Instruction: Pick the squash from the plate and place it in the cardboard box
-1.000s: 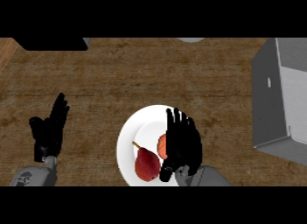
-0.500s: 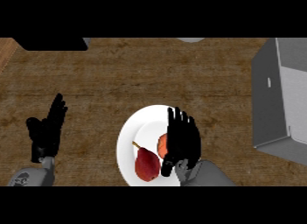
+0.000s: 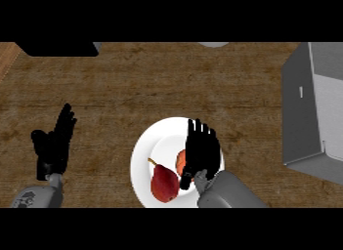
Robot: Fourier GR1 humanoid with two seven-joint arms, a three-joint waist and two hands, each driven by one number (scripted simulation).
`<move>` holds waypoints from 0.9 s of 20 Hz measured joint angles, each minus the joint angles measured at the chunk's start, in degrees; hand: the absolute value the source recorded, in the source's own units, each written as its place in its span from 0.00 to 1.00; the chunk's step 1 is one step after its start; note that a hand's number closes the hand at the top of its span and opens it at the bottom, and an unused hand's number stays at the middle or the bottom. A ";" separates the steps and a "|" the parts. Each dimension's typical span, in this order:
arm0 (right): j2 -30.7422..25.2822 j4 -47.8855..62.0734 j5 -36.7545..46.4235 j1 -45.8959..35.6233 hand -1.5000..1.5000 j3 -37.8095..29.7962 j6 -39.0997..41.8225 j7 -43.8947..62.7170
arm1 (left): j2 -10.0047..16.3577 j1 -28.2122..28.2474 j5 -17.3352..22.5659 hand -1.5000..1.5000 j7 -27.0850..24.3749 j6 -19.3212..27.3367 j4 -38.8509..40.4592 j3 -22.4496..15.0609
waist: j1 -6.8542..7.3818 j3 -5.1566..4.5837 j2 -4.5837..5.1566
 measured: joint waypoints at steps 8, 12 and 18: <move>0.25 2.63 2.53 -0.34 1.00 1.50 -3.75 -4.15 | -1.12 0.06 -1.40 0.50 0.12 -0.67 0.06 1.06 | -0.04 -0.01 -0.08; 0.12 3.98 4.61 -1.47 1.00 2.40 -6.28 -4.95 | -0.70 -0.66 -1.35 0.50 0.94 -1.79 -0.20 2.32 | -0.08 -0.04 -0.14; -5.33 -3.42 6.06 4.70 1.00 4.74 -5.80 -9.87 | -1.69 1.40 -2.07 0.50 -0.80 -1.88 -0.16 2.98 | -0.70 0.00 -0.36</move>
